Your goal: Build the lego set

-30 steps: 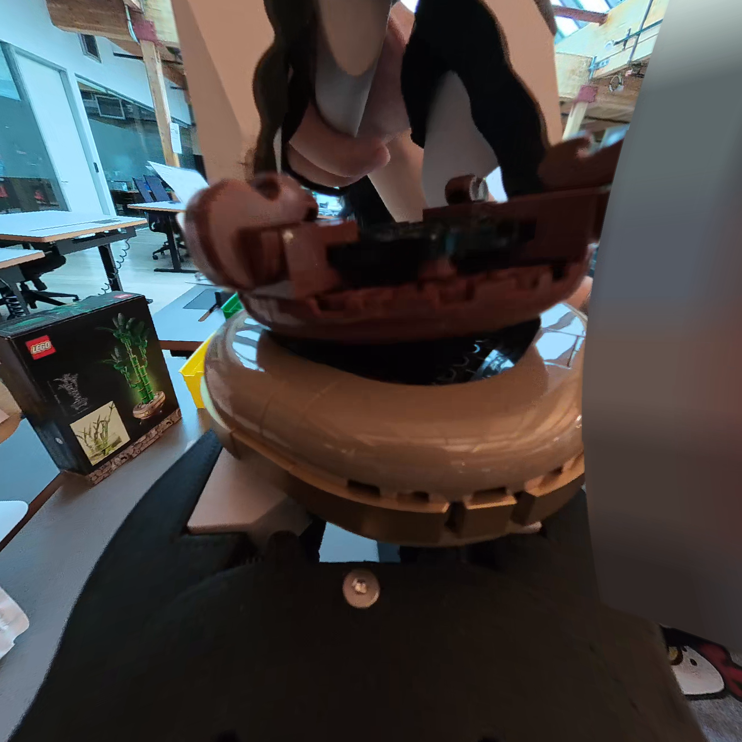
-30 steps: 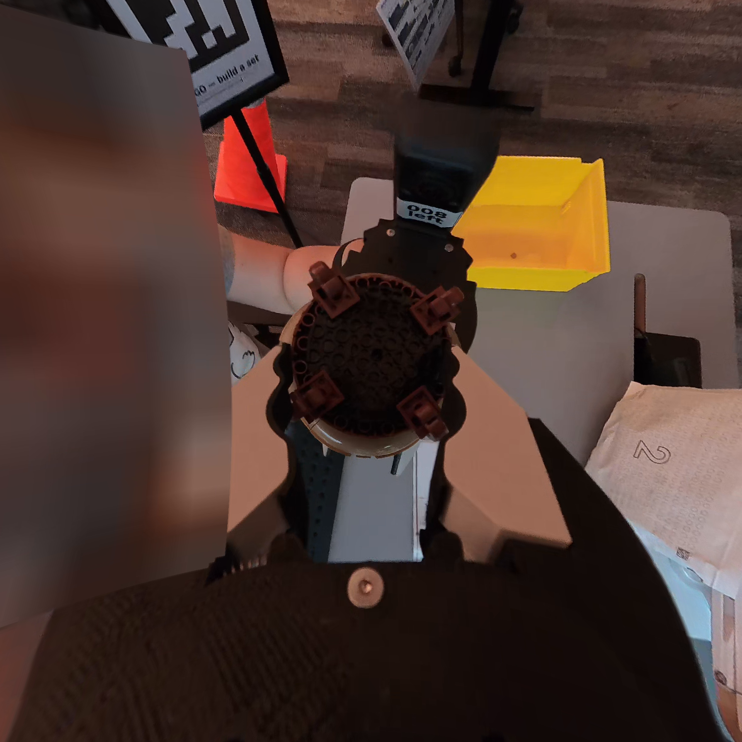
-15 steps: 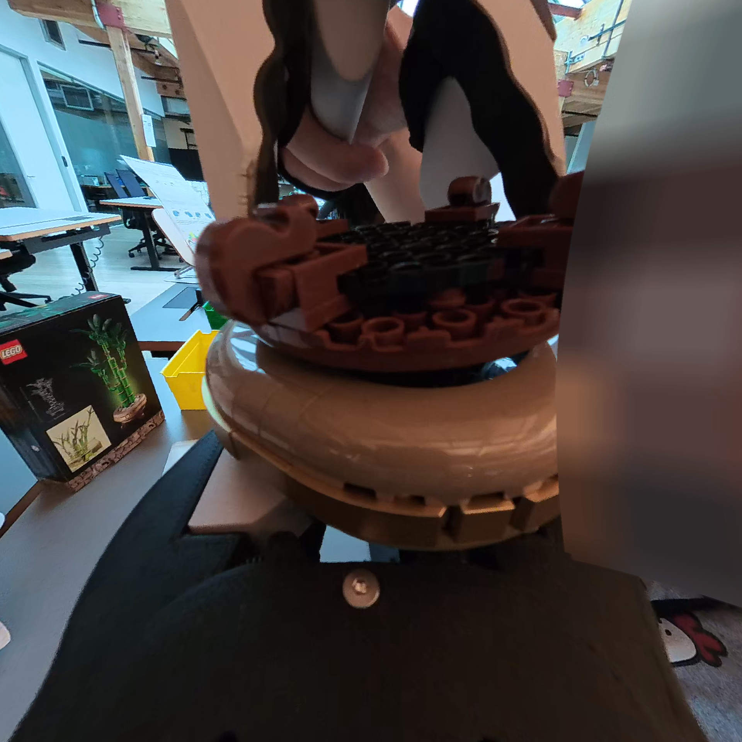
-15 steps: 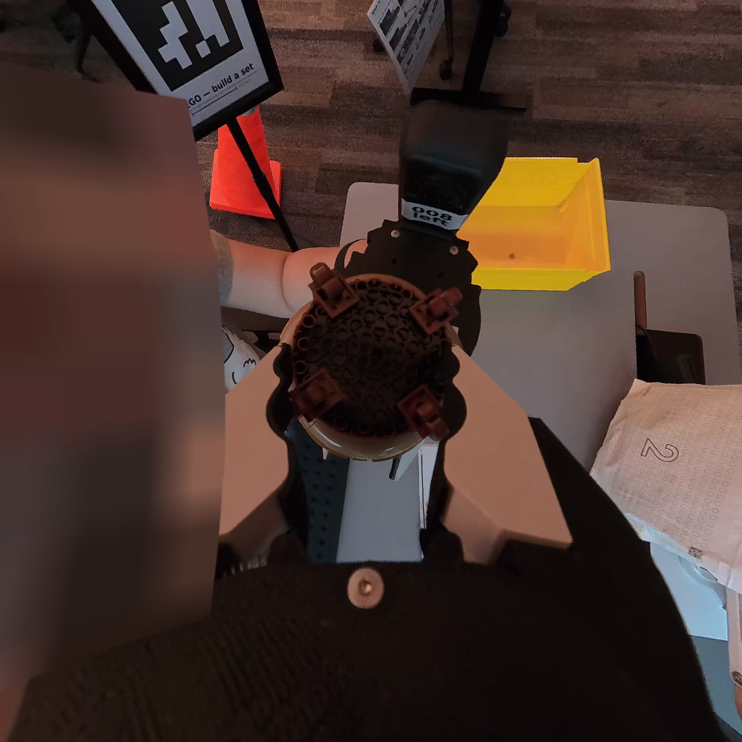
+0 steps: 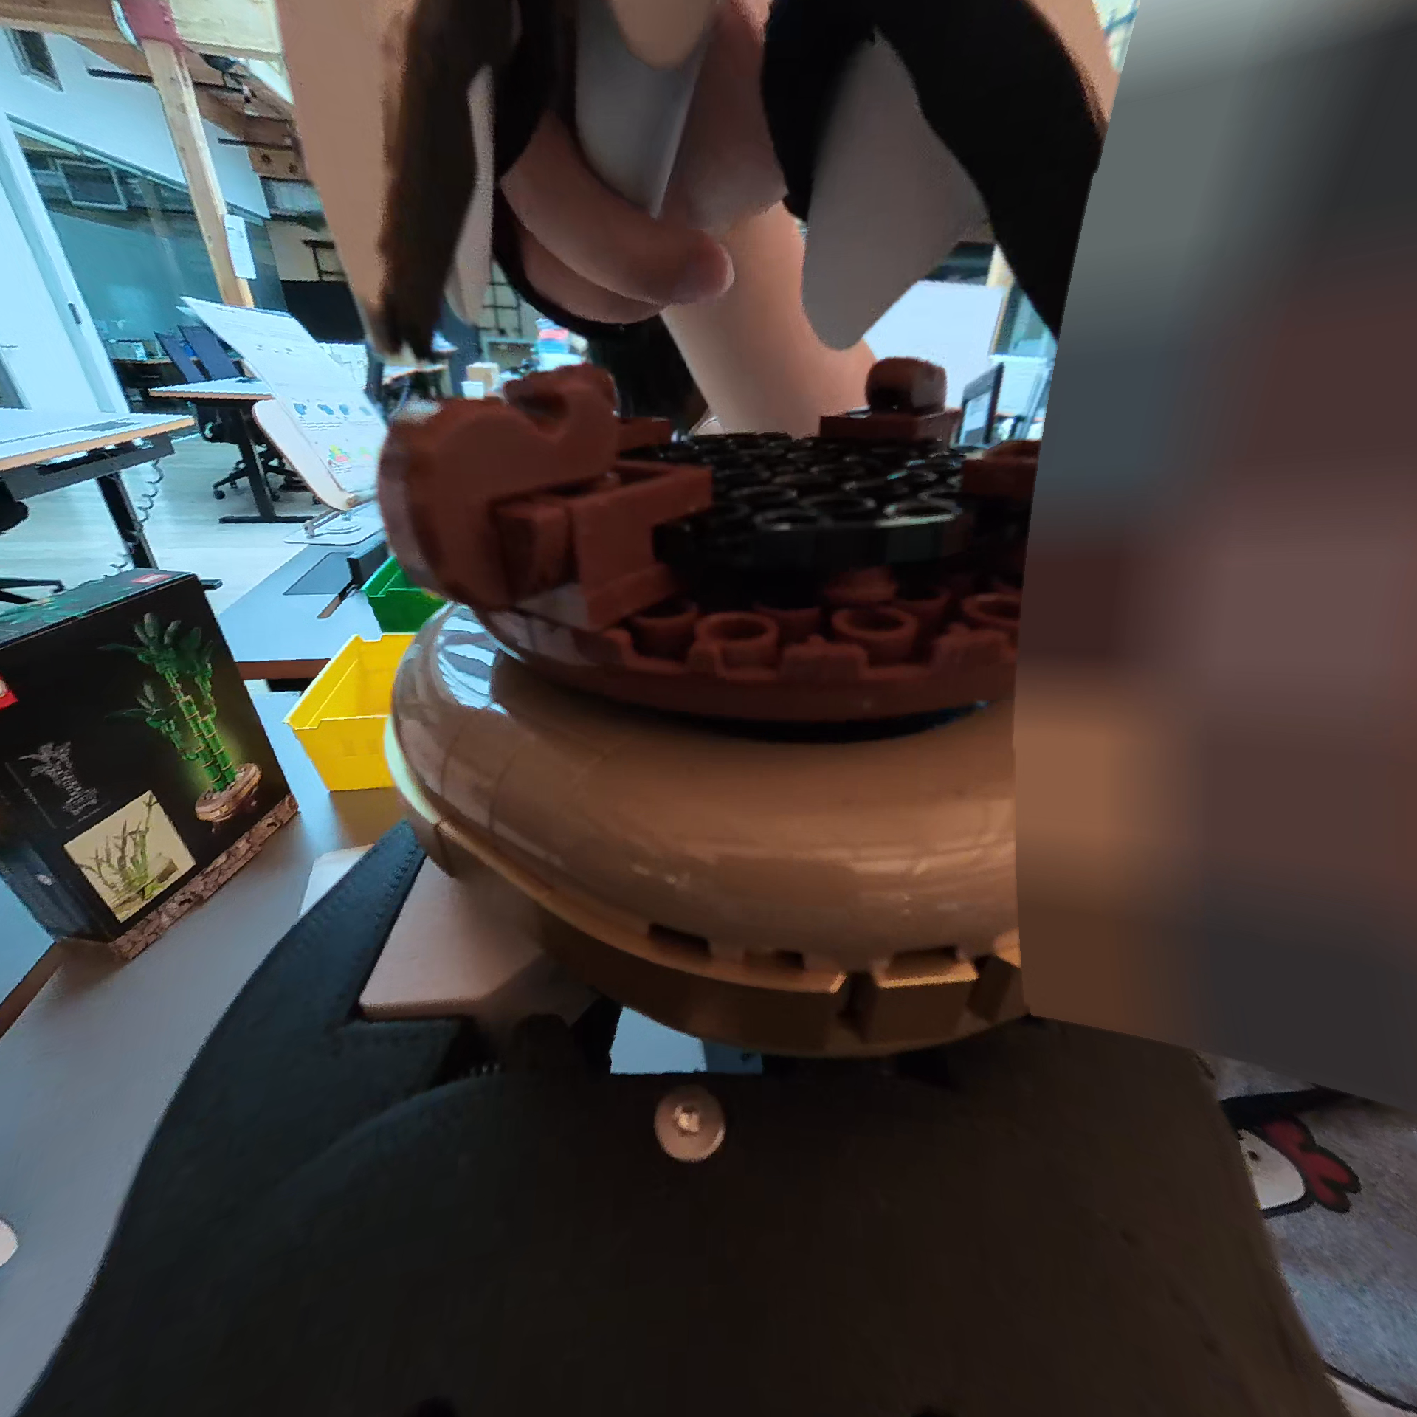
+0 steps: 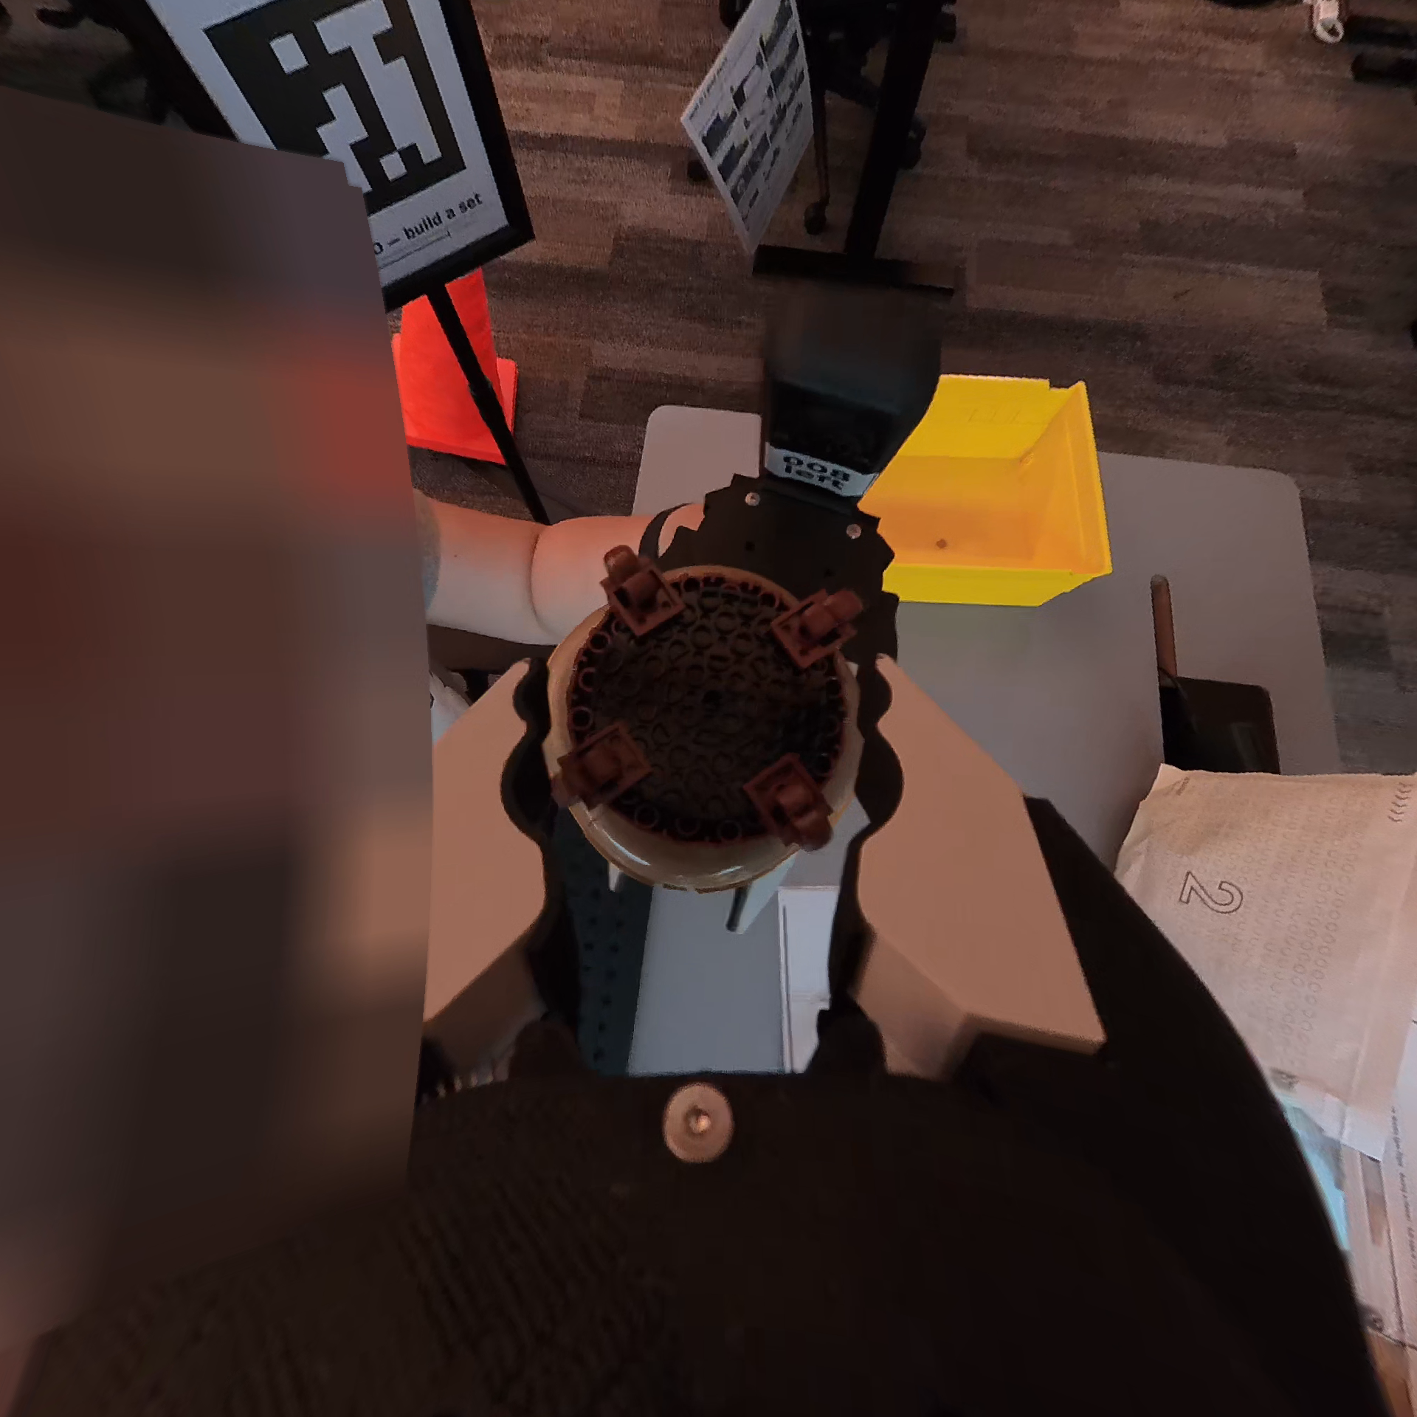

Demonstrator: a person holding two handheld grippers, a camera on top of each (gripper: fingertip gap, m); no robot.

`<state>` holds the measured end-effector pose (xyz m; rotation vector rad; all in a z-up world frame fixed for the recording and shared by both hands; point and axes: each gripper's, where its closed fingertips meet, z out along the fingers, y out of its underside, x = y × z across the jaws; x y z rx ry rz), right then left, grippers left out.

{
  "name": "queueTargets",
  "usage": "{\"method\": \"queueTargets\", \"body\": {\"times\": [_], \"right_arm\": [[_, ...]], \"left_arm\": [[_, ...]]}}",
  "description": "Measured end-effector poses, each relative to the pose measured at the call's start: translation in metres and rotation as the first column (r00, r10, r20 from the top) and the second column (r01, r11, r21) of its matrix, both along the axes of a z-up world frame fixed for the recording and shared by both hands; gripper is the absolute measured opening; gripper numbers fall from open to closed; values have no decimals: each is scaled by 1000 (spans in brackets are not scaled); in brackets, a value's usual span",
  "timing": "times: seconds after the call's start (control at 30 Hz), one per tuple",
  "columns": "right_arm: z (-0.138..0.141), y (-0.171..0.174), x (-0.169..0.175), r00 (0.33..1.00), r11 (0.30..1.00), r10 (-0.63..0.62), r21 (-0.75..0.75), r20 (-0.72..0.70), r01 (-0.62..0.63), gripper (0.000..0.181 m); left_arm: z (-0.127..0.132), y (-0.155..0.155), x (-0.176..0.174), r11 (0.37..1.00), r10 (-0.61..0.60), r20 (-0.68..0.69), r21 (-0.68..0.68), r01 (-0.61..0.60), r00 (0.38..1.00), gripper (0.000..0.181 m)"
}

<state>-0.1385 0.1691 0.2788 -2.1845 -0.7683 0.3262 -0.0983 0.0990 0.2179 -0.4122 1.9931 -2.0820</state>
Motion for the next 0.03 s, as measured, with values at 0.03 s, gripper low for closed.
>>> {"method": "queueTargets", "body": {"times": [0.03], "right_arm": [[3,-1,0,1000,1000,8,22,9,-8,82]], "left_arm": [[1,-1,-2,1000,-17,0,-10,17,1000,163]]}}
